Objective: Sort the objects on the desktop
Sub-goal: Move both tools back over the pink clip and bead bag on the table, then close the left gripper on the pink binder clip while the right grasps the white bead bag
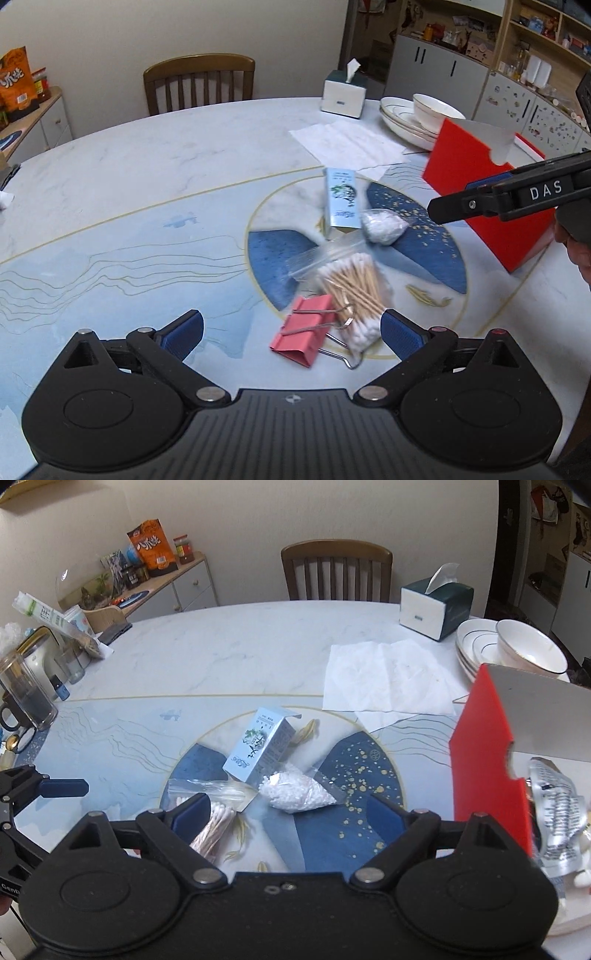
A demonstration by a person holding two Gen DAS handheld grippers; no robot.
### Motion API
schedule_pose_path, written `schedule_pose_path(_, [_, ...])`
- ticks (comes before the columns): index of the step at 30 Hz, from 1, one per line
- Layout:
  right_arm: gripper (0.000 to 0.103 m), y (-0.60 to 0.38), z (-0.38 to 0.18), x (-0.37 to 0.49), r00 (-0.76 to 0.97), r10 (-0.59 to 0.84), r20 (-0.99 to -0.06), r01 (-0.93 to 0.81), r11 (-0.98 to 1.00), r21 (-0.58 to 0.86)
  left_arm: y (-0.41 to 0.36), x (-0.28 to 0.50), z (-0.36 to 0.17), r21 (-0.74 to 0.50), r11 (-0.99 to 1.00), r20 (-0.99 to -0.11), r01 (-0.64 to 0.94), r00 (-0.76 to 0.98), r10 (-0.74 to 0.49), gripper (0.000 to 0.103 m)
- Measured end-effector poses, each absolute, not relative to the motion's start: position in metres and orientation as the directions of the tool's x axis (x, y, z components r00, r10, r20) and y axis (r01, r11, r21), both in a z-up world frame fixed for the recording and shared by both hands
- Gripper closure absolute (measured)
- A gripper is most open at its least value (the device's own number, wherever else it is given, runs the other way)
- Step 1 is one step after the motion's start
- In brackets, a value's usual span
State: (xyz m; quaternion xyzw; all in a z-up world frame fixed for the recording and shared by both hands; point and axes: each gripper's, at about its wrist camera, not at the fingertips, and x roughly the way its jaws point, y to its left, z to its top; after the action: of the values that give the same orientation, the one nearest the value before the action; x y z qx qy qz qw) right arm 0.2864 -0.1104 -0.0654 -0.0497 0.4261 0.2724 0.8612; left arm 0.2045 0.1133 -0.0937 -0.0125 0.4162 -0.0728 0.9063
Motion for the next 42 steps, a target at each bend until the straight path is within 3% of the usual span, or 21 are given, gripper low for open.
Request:
schedule_pose_path(19, [0.022,-0.086,-0.11,0.32,0.447,0.356,-0.82,-0.511,0.854,0.092,0.116,0.221,-0.127,-0.057,0.985,-0.784,0.162,0.604,-0.144,0.004])
schedule_pose_path(25, [0.026,-0.081,-0.114,0.328,0.447,0.347,-0.824,-0.505,0.859,0.088,0.115,0.226,-0.131,-0.059,0.983,-0.788,0.174,0.596,-0.153,0.014])
schedule_pose_path(27, [0.027,-0.078,-0.116,0.329,0.444,0.344,-0.827,-0.511,0.855,0.082,0.111,0.227,-0.131,-0.051,0.982,-0.79,0.182,0.594,-0.151,0.022])
schedule_pose_path(31, [0.029,-0.074,-0.122,0.331,0.439,0.331,-0.835,-0.522,0.851,0.063,0.107,0.228,-0.132,-0.036,0.982,-0.792,0.187,0.594,-0.142,0.024])
schedule_pose_path(42, [0.042,-0.074,-0.125,0.335,0.434,0.34,-0.834,-0.529,0.846,0.07,0.095,0.228,-0.129,-0.031,0.976,-0.79,0.214,0.594,-0.156,0.059])
